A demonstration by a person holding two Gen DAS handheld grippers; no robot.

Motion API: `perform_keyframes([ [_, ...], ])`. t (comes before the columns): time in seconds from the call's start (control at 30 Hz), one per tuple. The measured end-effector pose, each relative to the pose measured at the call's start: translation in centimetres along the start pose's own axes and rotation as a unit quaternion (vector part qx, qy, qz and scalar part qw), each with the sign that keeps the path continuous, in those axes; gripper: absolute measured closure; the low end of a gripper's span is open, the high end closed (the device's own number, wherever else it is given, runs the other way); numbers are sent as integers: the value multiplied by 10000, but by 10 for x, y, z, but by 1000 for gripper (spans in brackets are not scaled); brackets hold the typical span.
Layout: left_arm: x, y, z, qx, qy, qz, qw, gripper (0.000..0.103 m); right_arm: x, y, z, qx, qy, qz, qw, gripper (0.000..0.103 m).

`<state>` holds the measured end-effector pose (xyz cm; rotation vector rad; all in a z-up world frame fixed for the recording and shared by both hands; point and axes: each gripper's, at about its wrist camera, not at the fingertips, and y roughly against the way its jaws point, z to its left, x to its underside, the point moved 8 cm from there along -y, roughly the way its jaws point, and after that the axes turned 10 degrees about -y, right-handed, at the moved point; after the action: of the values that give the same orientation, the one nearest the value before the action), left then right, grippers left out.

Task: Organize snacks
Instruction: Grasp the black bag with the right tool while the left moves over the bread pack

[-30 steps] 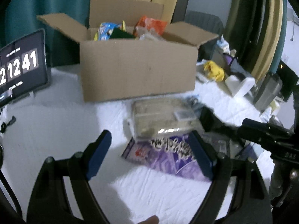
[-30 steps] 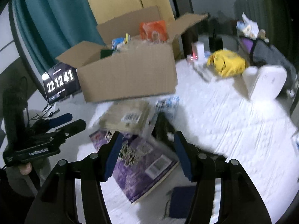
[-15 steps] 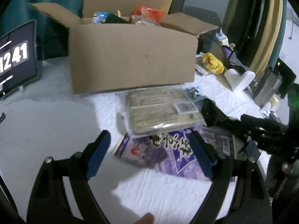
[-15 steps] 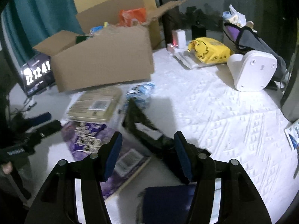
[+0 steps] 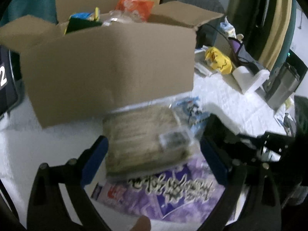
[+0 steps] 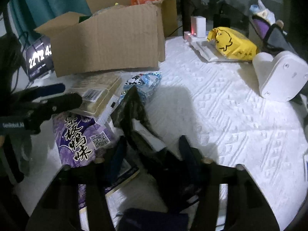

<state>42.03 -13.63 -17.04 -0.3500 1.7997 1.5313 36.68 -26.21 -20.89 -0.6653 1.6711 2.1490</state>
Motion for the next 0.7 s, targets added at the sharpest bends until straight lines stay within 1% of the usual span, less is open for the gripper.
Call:
perform_keyframes([
  [0.03, -4, -2, -2, -8, -34, 2, 10000, 6, 0, 0, 0, -66, -15, 5, 10000, 60],
  [0.1, -11, -11, -9, -65, -169, 85, 9998, 6, -1, 1, 0, -173, -8, 18, 9998, 64],
  [0.17, -14, -21, -17, -155, -322, 211, 9991, 6, -3, 2, 0, -246, -21, 5, 9997, 65],
  [0.3, -5, -39, -29, -417, -749, 538, 9949, 6, -8, 8, -6, -303, -106, -76, 9995, 71],
  [0.33, -2, -40, -28, -509, -809, 558, 9939, 6, -8, 11, -8, -311, -111, -96, 9994, 73],
  [0.37, 0, -39, -27, -565, -833, 558, 9934, 6, -9, 13, -10, -316, -127, -128, 9993, 73],
  [0.5, 12, -26, -16, -591, -727, 521, 9942, 6, -14, 20, -15, -323, -173, -220, 9991, 74],
  [0.7, 40, -3, 4, -713, -532, 502, 9948, 6, -15, 25, -9, -290, -167, -274, 9991, 74],
])
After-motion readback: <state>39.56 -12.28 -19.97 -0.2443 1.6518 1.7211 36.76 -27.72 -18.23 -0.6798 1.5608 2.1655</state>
